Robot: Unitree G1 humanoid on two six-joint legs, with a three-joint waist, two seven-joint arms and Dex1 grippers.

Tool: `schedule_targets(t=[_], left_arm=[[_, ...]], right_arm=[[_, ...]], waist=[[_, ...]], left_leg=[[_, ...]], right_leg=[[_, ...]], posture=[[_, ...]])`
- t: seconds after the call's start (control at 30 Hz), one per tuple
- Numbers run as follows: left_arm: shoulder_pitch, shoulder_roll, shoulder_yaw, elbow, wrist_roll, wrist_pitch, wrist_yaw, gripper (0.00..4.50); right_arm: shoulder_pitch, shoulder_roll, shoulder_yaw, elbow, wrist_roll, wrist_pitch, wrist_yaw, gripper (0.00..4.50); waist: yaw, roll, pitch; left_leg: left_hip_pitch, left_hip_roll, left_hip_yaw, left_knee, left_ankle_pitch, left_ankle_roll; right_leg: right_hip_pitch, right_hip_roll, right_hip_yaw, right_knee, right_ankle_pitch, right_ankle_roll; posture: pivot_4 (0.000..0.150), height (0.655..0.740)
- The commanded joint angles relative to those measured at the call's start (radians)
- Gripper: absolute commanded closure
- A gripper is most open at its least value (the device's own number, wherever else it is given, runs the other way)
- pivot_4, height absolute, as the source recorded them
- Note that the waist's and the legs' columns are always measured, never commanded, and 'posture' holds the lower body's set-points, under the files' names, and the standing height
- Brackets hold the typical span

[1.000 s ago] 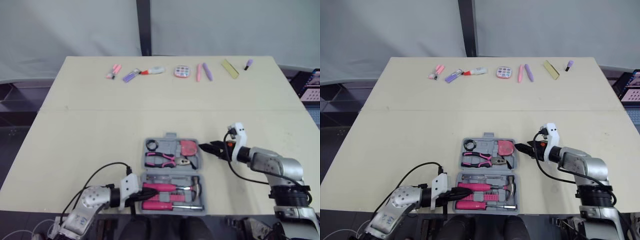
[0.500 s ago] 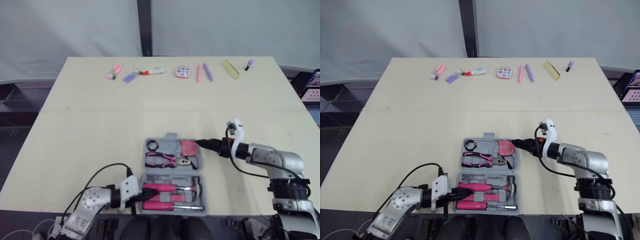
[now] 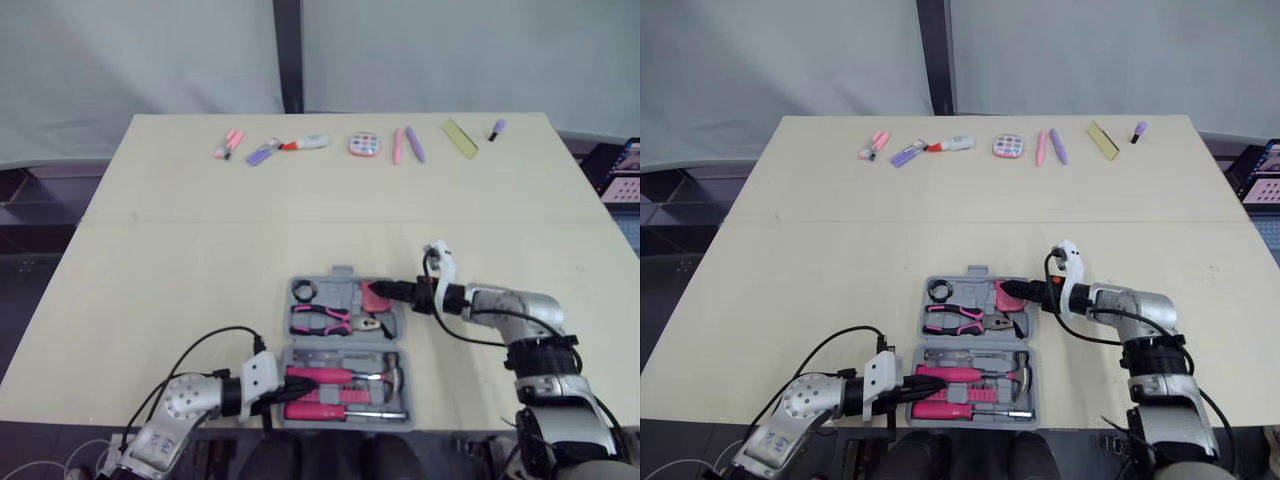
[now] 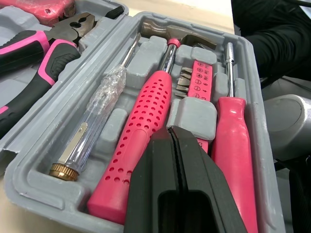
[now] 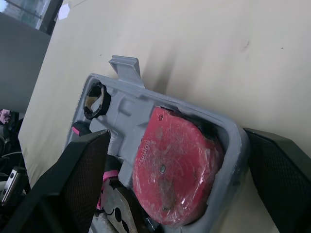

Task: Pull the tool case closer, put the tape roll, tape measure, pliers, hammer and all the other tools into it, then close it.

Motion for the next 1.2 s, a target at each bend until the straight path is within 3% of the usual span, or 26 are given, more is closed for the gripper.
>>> schedule_targets(t=[0.03, 0.17, 0.4, 0.53, 0.73, 0.83, 0.97, 1.2], left_arm=[[0.024, 0.012, -0.038, 0.057, 0.076, 0.032, 0.023, 4.50], [0.023, 0.011, -0.036, 0.064, 0.085, 0.029, 0.034, 4.50], [0.010, 0.003, -0.020, 0.076, 0.090, 0.033, 0.071, 4.50], [0.031, 0.012, 0.016, -0.004, 0.074, 0.084, 0.107, 4.50], [0.291, 0.124, 0.336, -0.469, -0.228, 0.446, 0.138, 4.50], [0.421, 0.180, 0.556, -0.504, -0.355, 0.536, 0.091, 4.50], [0.382, 0.255, 0.775, -0.295, -0.403, 0.526, 0.019, 4.50], [0.210, 0.270, 0.715, -0.203, -0.348, 0.417, -0.018, 4.50]], right_arm=[[-0.013, 0.014, 0.023, -0.027, 0.039, 0.032, 0.087, 0.04], [-0.009, -0.014, 0.026, -0.106, 0.071, 0.073, 0.145, 0.04], [0.046, -0.112, 0.032, -0.421, 0.155, 0.154, 0.199, 0.04], [0.120, -0.237, 0.024, -0.655, 0.197, 0.175, 0.223, 0.04], [0.372, -0.518, -0.140, -0.981, 0.323, 0.194, 0.308, 0.04], [0.512, -0.585, -0.239, -1.094, 0.370, 0.181, 0.331, 0.04], [0.683, -0.572, -0.343, -1.162, 0.362, 0.126, 0.303, 0.04], [0.857, -0.417, -0.384, -1.083, 0.169, -0.152, 0.205, 0.04]], waist=[[0.000, 0.001, -0.001], [0.000, 0.002, -0.001], [0.004, 0.002, -0.001], [0.011, 0.002, -0.001], [0.010, -0.005, 0.003], [0.011, -0.006, 0.003], [0.032, -0.007, 0.004], [0.037, -0.010, 0.005]], left_leg=[[0.000, 0.000, 0.000, 0.000, 0.000, 0.000], [0.000, 0.000, 0.000, 0.000, 0.000, 0.000], [0.000, 0.000, -0.001, 0.000, 0.000, 0.000], [-0.001, -0.001, -0.002, 0.001, 0.000, 0.000], [-0.006, 0.005, -0.002, -0.001, 0.000, 0.000], [-0.004, 0.007, 0.000, -0.002, 0.000, -0.001], [-0.003, 0.006, 0.001, -0.001, 0.000, -0.001], [-0.004, -0.002, -0.001, -0.001, 0.000, 0.002]], right_leg=[[0.000, 0.000, 0.000, 0.000, 0.000, 0.000], [0.000, 0.000, 0.000, 0.000, 0.000, 0.000], [0.000, -0.001, 0.001, -0.001, 0.000, 0.000], [0.000, -0.002, 0.002, -0.001, 0.000, 0.000], [0.000, -0.001, 0.004, -0.008, 0.000, 0.000], [0.001, 0.000, 0.002, -0.010, 0.000, 0.000], [0.004, 0.000, -0.001, -0.016, 0.000, 0.000], [0.004, -0.003, 0.002, -0.013, 0.002, 0.003]], posture=[[0.150, 0.7400], [0.150, 0.7400], [0.150, 0.7400], [0.150, 0.7400], [0.150, 0.7400], [0.150, 0.7400], [0.150, 0.7400], [0.150, 0.7400]])
